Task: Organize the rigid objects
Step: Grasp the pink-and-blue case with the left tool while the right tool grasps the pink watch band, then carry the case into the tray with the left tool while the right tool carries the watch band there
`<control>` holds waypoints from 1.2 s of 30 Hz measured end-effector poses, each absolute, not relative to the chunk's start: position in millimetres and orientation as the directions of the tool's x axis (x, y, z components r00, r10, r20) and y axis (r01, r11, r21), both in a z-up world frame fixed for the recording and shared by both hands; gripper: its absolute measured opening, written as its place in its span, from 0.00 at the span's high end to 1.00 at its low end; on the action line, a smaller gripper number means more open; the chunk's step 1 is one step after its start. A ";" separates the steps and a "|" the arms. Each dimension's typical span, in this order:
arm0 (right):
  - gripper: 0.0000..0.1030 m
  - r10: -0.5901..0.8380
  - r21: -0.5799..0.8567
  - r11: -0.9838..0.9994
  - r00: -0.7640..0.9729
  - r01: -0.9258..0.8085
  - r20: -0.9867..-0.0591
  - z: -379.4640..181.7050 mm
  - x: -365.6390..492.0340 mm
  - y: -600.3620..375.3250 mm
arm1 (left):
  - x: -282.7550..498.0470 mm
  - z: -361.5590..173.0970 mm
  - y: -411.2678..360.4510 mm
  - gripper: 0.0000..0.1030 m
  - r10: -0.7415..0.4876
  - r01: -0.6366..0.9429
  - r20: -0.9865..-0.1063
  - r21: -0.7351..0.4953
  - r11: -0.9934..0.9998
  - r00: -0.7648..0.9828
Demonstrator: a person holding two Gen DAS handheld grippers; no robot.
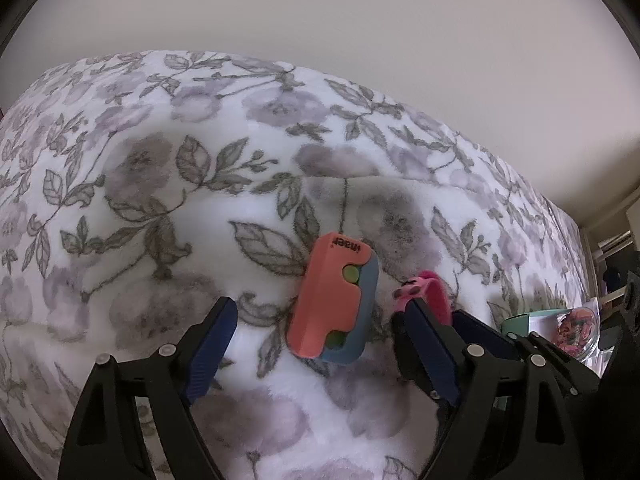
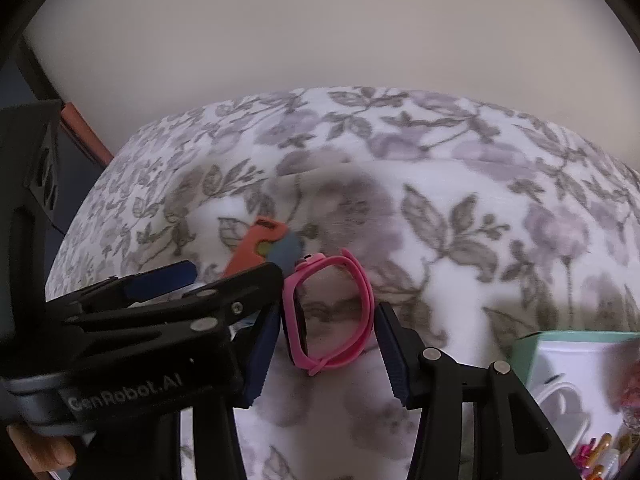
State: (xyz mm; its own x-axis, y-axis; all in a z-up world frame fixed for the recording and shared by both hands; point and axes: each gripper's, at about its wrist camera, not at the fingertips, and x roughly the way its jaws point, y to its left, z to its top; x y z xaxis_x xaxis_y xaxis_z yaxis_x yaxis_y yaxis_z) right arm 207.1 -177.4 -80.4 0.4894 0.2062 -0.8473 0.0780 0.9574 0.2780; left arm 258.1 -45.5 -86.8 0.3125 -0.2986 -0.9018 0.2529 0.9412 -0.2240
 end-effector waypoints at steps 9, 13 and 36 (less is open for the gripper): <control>0.50 0.201 0.282 0.955 0.497 0.094 -0.844 -79.9 201.1 -191.5 | 259.2 -94.6 -56.3 0.33 -0.276 0.260 -0.912 -0.200 0.945 0.303; 0.50 0.200 0.281 0.955 0.500 0.092 -0.842 -79.6 199.7 -191.8 | 260.5 -97.3 -56.0 0.37 -0.252 0.250 -0.918 -0.178 0.952 0.305; 0.51 0.168 0.248 0.963 0.476 0.110 -0.863 -52.8 154.2 -191.9 | 216.0 -80.8 -46.0 0.60 -0.220 0.180 -0.940 -0.177 0.968 0.260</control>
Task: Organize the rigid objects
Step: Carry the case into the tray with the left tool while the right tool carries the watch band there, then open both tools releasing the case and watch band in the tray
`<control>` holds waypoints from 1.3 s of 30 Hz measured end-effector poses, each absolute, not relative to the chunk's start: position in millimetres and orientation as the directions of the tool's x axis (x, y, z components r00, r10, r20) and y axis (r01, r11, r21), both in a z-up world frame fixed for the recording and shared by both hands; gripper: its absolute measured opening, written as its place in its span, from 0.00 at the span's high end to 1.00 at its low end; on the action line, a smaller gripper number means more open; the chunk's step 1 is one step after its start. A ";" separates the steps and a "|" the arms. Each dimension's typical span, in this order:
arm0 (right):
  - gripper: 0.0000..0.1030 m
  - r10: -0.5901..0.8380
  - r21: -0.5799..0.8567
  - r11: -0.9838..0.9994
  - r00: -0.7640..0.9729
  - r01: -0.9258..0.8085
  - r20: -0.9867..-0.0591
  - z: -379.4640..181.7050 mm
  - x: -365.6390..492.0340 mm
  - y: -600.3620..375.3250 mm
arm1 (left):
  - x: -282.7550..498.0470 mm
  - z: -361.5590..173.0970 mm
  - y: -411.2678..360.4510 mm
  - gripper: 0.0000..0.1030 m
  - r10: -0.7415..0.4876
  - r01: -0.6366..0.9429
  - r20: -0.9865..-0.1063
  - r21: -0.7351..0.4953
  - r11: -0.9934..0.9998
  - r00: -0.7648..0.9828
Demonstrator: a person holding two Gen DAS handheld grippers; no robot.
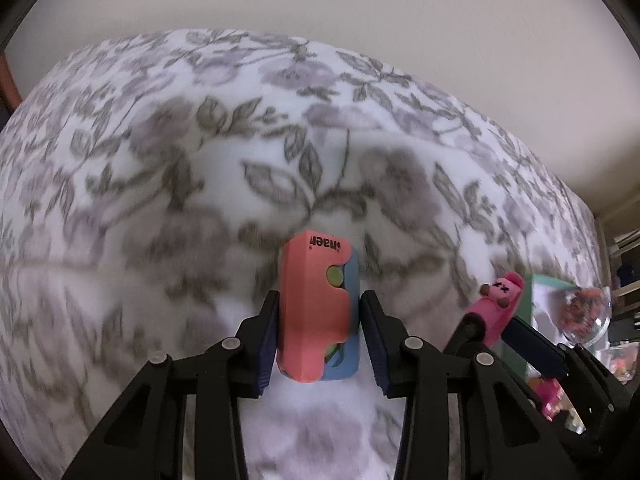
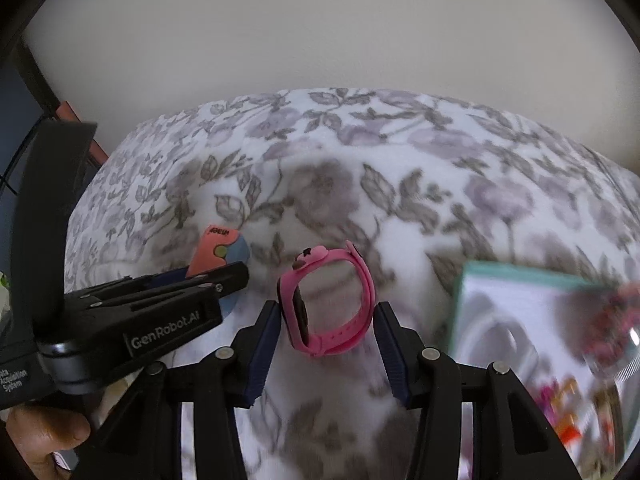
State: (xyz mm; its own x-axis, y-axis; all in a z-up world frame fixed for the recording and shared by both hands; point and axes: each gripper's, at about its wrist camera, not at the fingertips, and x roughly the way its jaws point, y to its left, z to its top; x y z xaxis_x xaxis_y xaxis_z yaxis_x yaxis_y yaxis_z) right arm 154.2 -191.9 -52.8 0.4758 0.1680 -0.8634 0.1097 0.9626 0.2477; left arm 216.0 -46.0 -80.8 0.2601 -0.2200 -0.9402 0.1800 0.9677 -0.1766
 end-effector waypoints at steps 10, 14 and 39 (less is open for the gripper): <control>0.51 0.128 0.230 0.957 0.457 0.175 -0.880 -9.5 70.4 -209.2 | 136.3 -25.5 -60.5 0.60 -0.292 0.189 -0.920 -0.248 0.950 0.263; 0.51 0.108 0.228 0.947 0.443 0.227 -0.890 -3.2 31.0 -227.5 | 101.4 -10.2 -81.9 0.60 -0.330 0.231 -0.911 -0.275 0.933 0.248; 0.50 -0.030 0.090 0.895 0.261 0.437 -0.965 -36.6 -53.9 -288.7 | 11.0 -31.9 -160.9 0.60 -0.396 0.410 -0.913 -0.326 0.852 0.096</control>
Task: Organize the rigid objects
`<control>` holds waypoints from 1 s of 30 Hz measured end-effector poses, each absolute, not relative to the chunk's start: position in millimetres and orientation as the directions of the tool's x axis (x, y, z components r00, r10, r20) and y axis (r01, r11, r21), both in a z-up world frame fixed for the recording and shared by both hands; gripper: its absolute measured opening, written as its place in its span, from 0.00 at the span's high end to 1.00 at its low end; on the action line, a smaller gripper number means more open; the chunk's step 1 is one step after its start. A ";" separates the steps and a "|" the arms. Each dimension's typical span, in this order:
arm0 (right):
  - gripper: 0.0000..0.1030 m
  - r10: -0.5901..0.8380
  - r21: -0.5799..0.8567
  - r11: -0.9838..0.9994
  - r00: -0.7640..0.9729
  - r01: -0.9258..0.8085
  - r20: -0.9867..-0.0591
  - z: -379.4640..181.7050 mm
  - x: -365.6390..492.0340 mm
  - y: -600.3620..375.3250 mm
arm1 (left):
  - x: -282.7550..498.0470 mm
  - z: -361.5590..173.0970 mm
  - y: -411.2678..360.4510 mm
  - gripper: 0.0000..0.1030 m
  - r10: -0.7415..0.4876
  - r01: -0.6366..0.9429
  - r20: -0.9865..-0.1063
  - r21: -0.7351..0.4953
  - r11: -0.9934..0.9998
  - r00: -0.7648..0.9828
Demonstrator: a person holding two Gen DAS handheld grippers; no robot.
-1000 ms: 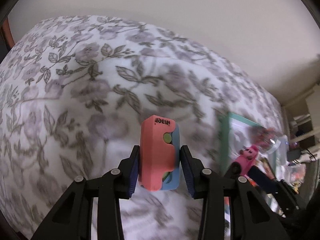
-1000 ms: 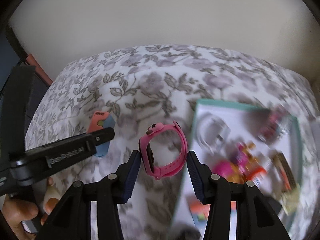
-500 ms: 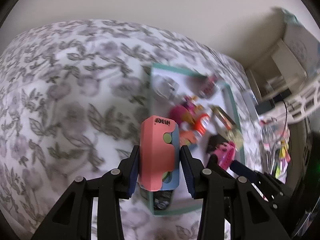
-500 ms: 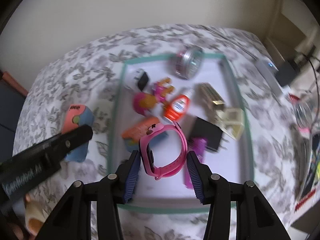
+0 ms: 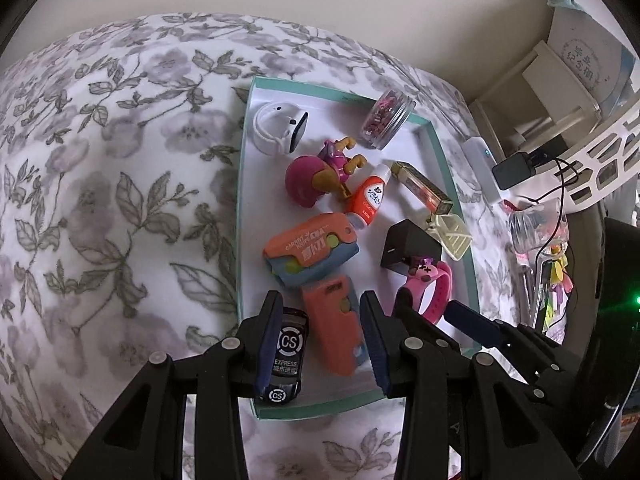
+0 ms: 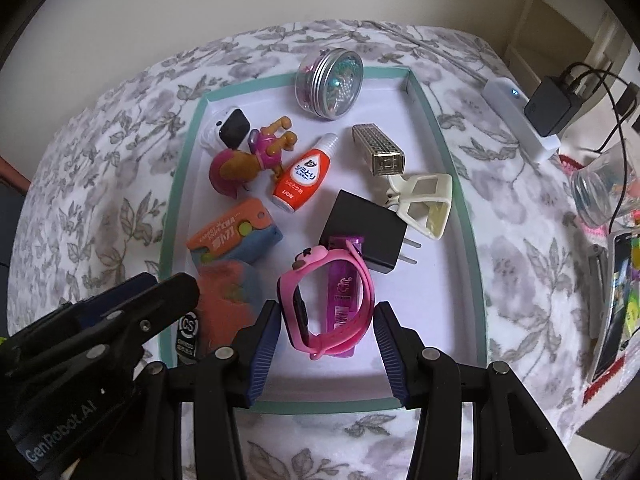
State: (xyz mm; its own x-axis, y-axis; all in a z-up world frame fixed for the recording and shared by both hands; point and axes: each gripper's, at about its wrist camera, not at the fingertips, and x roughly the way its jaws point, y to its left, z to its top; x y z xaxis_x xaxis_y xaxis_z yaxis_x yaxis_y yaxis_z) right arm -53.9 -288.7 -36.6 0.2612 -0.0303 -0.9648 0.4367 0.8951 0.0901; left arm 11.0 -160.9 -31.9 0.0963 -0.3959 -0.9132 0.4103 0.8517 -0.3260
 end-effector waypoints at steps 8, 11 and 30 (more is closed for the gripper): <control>0.49 -0.039 0.086 0.902 0.277 0.424 -0.960 -33.9 -53.7 -280.3 | 12.9 -26.5 -143.4 0.59 -0.280 0.399 -0.937 -0.180 0.899 0.210; 0.49 -0.043 0.084 0.904 0.285 0.419 -0.958 -35.3 -53.2 -279.3 | 14.6 -25.6 -134.3 0.51 -0.248 0.388 -0.938 -0.142 0.911 0.240; 0.03 -0.049 0.106 0.914 0.368 0.391 -0.929 -27.3 -59.7 -267.8 | 15.2 -18.5 -102.2 0.14 -0.132 0.331 -0.924 -0.006 0.944 0.359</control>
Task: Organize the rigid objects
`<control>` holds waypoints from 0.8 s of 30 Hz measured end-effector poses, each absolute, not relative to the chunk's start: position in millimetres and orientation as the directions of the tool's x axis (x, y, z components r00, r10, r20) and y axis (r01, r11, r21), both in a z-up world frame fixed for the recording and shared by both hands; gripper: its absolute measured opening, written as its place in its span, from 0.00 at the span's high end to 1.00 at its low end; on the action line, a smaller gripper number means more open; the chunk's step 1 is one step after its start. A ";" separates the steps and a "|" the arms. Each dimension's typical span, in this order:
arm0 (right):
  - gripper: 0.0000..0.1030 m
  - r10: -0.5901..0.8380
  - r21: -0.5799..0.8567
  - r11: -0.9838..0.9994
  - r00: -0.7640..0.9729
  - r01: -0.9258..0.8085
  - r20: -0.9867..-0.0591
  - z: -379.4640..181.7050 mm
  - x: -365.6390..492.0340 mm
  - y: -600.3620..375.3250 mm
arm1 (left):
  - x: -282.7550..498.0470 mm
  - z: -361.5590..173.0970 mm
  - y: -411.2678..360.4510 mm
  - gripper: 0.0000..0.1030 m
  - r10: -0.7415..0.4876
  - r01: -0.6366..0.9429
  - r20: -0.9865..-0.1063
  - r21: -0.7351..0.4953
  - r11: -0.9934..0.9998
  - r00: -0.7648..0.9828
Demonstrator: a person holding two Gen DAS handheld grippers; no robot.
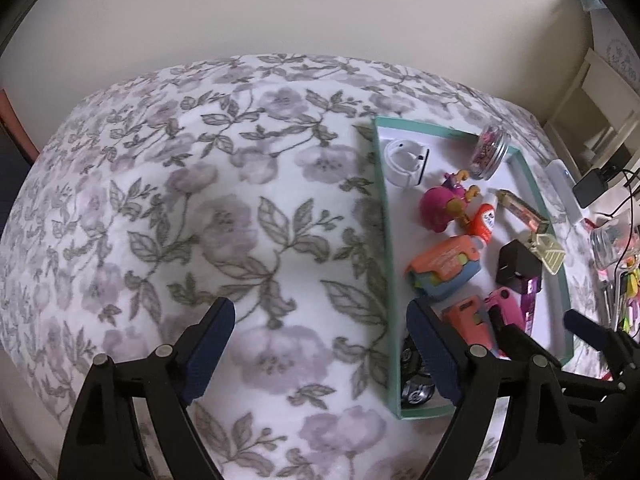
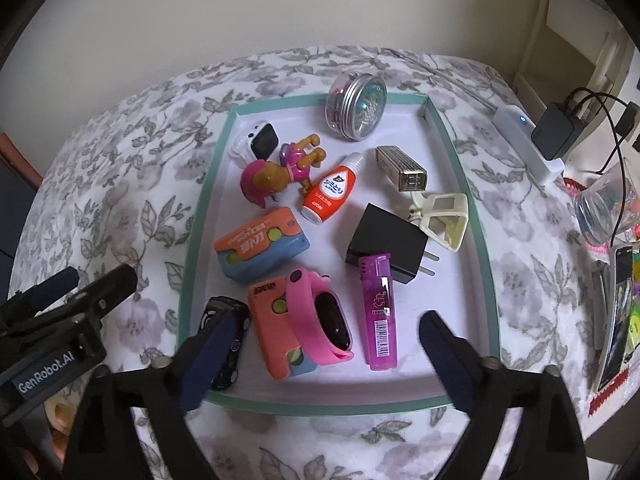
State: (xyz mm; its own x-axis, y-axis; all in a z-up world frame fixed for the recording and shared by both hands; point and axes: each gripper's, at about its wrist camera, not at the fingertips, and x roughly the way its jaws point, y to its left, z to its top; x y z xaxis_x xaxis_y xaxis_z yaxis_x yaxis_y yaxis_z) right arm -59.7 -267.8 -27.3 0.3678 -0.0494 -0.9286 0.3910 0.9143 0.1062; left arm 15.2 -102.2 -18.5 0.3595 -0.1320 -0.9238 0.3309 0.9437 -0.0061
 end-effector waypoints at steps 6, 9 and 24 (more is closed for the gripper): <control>0.00 -0.072 0.097 0.920 0.409 0.379 -0.910 -16.5 -61.5 -262.7 | 9.6 -9.9 -88.8 0.14 -0.104 0.307 -0.918 0.020 0.952 0.382; 0.00 -0.090 0.086 0.924 0.430 0.373 -0.899 -9.1 -63.5 -258.7 | 6.0 -3.9 -82.9 0.14 -0.097 0.298 -0.912 0.029 0.954 0.398; 0.00 -0.131 0.109 0.909 0.521 0.403 -0.843 32.5 -88.3 -256.7 | -21.4 28.9 -68.8 0.14 -0.079 0.282 -0.865 0.074 0.957 0.496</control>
State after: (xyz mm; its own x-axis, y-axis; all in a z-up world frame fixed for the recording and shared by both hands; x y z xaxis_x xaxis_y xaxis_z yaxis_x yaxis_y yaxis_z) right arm -88.3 -256.7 32.5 0.5213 -0.1306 -0.8433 0.4034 0.9086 0.1086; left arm -21.4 -68.8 28.9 0.4959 -0.0793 -0.8647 0.2818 0.9566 0.0739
